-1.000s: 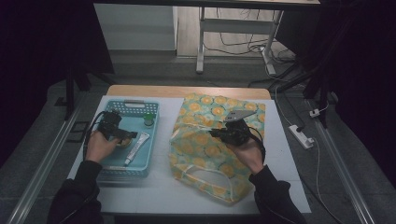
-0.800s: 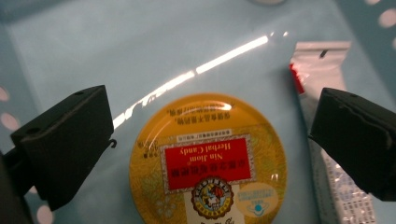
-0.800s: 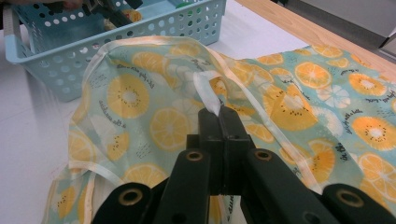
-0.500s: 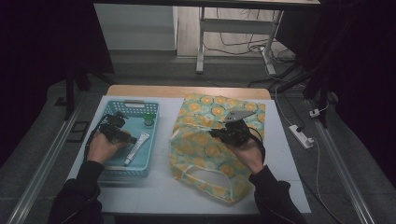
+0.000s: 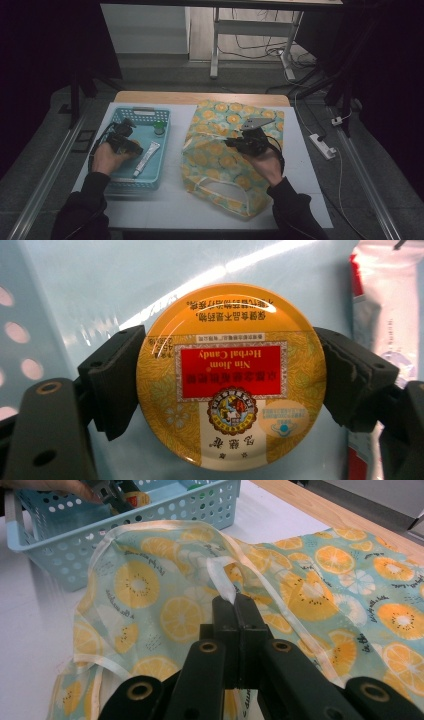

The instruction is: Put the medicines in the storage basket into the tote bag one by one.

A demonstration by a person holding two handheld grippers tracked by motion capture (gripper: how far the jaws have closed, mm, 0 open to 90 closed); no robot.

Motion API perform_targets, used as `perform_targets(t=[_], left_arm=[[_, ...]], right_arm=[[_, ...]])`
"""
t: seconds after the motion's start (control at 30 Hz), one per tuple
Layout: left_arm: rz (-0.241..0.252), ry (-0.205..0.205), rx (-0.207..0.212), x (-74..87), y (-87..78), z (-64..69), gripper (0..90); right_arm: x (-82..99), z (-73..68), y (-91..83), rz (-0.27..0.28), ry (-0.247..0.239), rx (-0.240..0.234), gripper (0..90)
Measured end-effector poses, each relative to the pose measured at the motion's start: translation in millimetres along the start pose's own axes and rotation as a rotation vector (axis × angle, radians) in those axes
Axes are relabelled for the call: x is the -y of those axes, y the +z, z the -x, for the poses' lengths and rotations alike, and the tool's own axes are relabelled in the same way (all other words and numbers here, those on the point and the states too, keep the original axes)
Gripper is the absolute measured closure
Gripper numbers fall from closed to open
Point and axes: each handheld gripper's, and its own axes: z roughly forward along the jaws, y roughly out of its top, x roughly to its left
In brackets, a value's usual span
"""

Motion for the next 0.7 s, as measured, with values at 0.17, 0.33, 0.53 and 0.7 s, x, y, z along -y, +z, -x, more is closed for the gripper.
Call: perform_targets(t=[0.17,0.33,0.53,0.7], left_arm=[[0.073,0.028,0.038,2.5,-15.4,4.5,20.1],[0.13,0.059,0.065,4.7,-29.4,9.4,20.1],[0.197,0.08,0.123,8.1,-42.6,15.1,20.1],[0.243,0.119,0.159,10.9,-53.9,25.0,20.1]], right_arm=[[0.0,0.7,-0.1,0.002,0.006,-0.002,90.0],[-0.6,-0.3,0.1,0.001,0.004,-0.006,90.0],[-1.2,-0.2,-1.2,0.009,0.002,-0.006,90.0],[-1.4,-0.2,-1.8,0.011,0.003,-0.001,90.0]])
